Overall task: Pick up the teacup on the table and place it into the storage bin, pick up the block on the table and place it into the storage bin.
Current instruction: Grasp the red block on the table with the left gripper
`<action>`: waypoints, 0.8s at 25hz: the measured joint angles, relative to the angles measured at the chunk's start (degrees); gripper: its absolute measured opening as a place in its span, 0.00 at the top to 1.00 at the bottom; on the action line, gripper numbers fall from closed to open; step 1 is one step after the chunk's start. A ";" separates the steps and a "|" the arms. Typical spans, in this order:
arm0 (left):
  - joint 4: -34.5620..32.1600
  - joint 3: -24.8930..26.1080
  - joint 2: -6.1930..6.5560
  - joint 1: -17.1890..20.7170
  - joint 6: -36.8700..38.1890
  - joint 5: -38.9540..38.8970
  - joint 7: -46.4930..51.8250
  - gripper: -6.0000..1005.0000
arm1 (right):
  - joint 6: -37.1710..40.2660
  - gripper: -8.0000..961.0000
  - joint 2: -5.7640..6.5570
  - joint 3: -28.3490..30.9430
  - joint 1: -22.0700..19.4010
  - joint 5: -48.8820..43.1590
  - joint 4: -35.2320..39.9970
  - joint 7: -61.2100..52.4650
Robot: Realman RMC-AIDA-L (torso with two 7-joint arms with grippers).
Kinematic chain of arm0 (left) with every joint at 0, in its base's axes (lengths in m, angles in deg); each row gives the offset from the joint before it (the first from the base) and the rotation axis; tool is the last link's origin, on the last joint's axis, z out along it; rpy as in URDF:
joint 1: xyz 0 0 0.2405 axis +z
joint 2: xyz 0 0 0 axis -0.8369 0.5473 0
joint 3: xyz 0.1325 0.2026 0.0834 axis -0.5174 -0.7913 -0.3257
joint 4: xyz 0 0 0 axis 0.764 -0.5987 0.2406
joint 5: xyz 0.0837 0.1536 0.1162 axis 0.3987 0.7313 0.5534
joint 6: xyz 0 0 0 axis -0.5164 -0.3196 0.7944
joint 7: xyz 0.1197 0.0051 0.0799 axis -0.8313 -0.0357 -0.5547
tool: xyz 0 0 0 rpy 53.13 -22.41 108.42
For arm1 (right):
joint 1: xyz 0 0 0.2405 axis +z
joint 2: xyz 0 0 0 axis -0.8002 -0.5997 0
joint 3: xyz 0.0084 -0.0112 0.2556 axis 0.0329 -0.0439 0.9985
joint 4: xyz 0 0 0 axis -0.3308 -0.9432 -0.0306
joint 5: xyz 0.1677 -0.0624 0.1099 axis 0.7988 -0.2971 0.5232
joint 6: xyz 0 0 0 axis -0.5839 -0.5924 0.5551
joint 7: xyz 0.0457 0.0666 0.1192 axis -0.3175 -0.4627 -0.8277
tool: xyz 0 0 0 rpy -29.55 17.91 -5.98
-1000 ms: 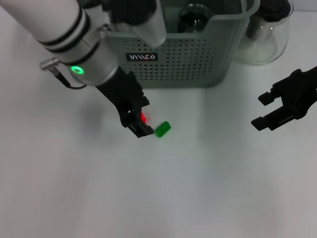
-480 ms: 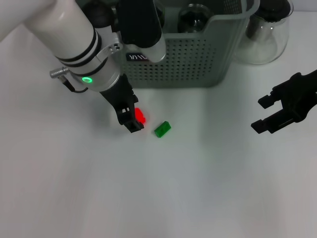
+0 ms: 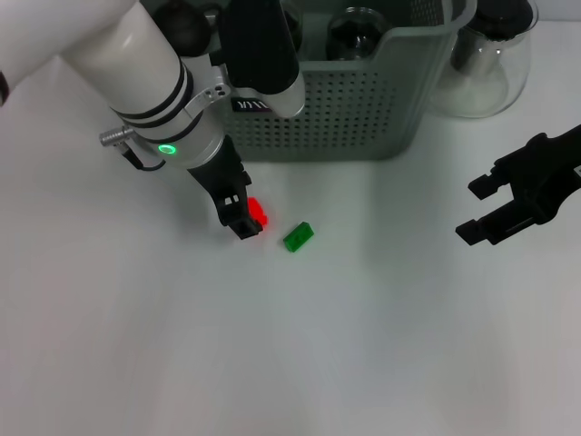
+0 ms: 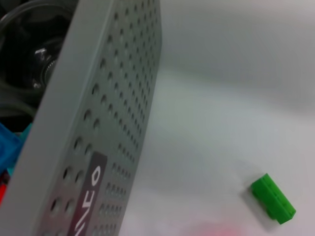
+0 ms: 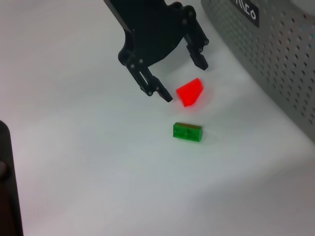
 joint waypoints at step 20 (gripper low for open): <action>3.72 -1.66 -0.09 -1.44 -2.02 0.22 -0.28 0.35 | -0.66 0.16 0.00 0.00 -0.16 -0.10 -0.02 0.06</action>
